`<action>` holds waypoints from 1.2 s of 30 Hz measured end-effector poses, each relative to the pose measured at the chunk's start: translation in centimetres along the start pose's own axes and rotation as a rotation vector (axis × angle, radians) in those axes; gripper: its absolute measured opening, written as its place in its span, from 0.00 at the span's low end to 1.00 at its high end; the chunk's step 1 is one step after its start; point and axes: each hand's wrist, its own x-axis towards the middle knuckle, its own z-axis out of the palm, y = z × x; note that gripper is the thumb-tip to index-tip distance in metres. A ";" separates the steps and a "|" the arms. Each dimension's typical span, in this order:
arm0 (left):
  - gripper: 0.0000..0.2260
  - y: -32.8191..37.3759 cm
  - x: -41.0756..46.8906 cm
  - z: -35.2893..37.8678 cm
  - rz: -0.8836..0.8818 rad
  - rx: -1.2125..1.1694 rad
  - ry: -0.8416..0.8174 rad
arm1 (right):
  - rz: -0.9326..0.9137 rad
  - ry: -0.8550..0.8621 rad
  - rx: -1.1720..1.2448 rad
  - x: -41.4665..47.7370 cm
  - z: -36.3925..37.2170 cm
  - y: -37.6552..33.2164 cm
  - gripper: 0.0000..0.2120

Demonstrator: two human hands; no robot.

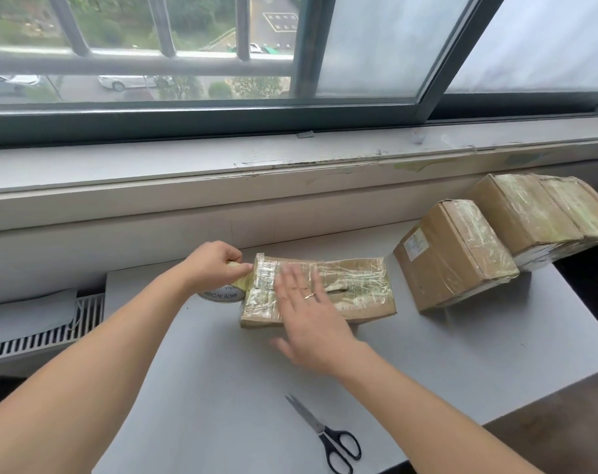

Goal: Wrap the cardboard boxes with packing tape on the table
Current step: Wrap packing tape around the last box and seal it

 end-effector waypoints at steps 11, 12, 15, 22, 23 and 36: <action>0.21 -0.7 -0.8 1.3 -0.033 -0.072 0.032 | 0.047 0.014 0.072 2.5 -1.7 -2.1 0.60; 0.21 -0.9 -1.0 1.7 -0.036 -0.086 0.047 | 0.083 -0.023 0.054 3.3 -2.1 -2.2 0.63; 0.22 -1.4 -1.6 1.9 -0.064 -0.108 0.104 | 0.100 -0.101 0.003 5.1 -2.9 -2.5 0.67; 0.24 0.3 -7.2 -5.0 0.035 -0.500 0.153 | -0.125 0.071 0.320 3.1 -7.8 -0.1 0.64; 0.24 1.2 -8.4 -6.6 0.077 -0.563 0.166 | -0.148 0.135 0.415 2.5 -8.2 0.3 0.64; 0.24 9.7 -9.6 -10.3 0.272 -0.198 0.242 | -0.172 0.333 0.843 -0.2 -6.4 2.5 0.61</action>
